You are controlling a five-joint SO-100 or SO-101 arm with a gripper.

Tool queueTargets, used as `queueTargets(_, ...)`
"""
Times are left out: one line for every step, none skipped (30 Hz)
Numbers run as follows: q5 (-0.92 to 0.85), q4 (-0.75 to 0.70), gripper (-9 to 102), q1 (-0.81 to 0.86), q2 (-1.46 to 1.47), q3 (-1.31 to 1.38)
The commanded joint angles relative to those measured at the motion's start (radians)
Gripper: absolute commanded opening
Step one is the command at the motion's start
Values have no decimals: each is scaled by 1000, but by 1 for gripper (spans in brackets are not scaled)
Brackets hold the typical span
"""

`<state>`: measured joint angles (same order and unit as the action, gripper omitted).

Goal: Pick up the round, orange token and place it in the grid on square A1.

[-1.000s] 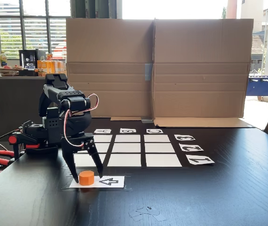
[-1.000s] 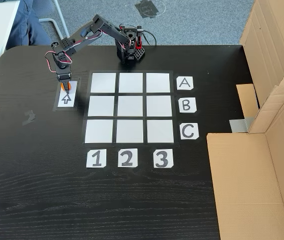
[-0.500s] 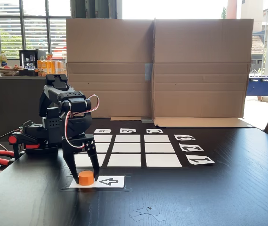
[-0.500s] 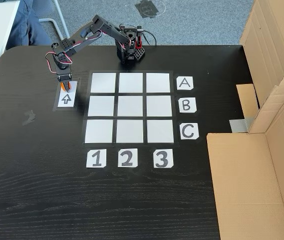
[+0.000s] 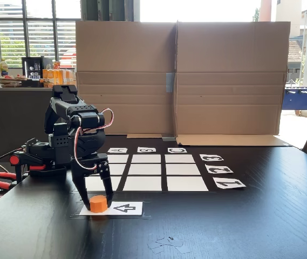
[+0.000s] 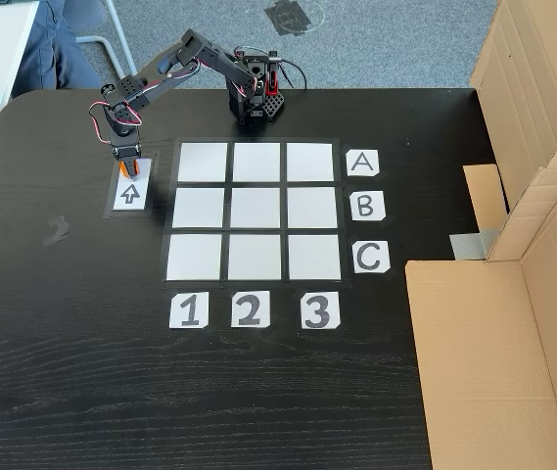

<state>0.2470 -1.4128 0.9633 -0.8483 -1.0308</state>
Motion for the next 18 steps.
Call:
queueTargets(2,-14,14,-9,-48,72)
queueTargets(2,-14,14,-9,-54,72)
queueTargets(2,-17,14,-9,-60,72)
queueTargets(2,-17,14,-9,-67,72)
queueTargets(2,-20,14,-9,-77,72)
queueTargets(2,-21,14,-9,-87,72)
queueTargets(2,-25,14,-9,-100,72)
queueTargets(2,-28,14,-8,-114,72)
queueTargets(2,-32,14,-6,-126,74)
queueTargets(2,-41,14,-5,-138,80)
queueTargets(0,-51,14,-2,-152,84)
queueTargets(0,-58,14,2,-166,87)
queueTargets(0,-64,14,5,-181,87)
queueTargets(-2,-74,14,8,-198,87)
queueTargets(-2,-84,14,9,-216,87)
queueTargets(-2,-95,14,12,-233,87)
queueTargets(-2,-106,14,17,-252,87)
queueTargets(-2,-117,14,20,-270,87)
